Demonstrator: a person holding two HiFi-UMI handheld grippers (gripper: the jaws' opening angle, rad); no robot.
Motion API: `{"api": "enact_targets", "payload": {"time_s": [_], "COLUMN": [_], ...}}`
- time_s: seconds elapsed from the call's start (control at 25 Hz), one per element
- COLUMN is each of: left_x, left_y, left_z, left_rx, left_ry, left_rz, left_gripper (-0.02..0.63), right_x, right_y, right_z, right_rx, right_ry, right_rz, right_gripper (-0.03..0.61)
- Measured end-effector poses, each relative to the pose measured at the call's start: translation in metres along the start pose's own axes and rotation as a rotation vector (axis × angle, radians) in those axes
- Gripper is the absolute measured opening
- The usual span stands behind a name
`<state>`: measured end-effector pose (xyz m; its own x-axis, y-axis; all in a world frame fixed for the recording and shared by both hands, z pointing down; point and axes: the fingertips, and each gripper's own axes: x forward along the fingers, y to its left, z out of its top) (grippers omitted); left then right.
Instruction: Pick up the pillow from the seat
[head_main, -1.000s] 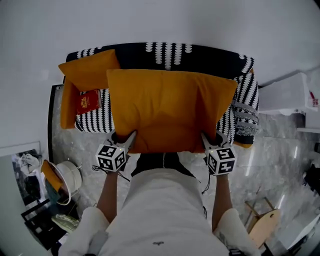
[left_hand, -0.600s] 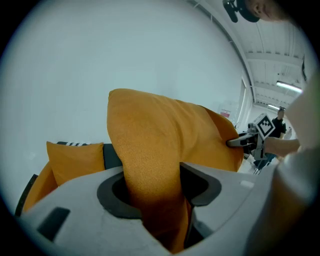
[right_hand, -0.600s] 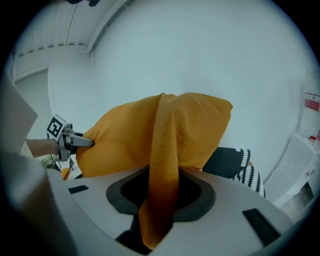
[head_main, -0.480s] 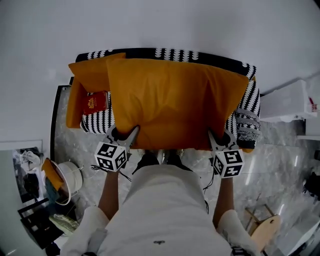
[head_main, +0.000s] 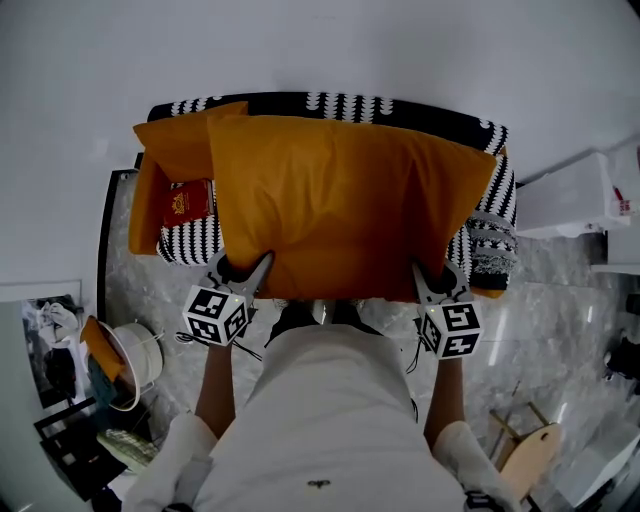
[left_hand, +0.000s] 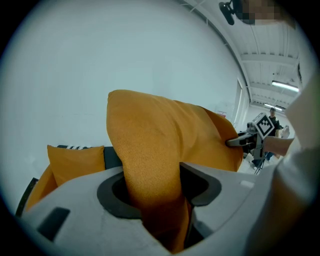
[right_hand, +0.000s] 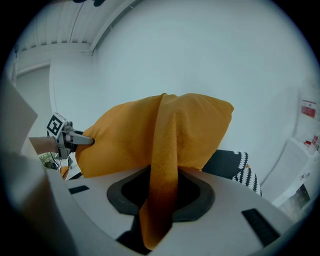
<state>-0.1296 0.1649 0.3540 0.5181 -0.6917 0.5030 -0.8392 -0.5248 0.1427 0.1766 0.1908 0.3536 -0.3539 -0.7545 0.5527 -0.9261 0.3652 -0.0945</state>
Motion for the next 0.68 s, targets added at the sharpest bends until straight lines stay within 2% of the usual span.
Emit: {"api": "enact_targets", "payload": {"time_s": [0.68], "left_x": [-0.005], "left_y": [-0.013], "left_z": [-0.004], "left_rx": [-0.003], "left_ry": [-0.017], "left_rz": [0.007], "left_gripper": [0.232], "right_x": [-0.013], "right_y": [-0.003], "right_z": [-0.003], "right_rx": [-0.022], "right_ry": [-0.012], "right_rz": [-0.013], "right_gripper": [0.114]}}
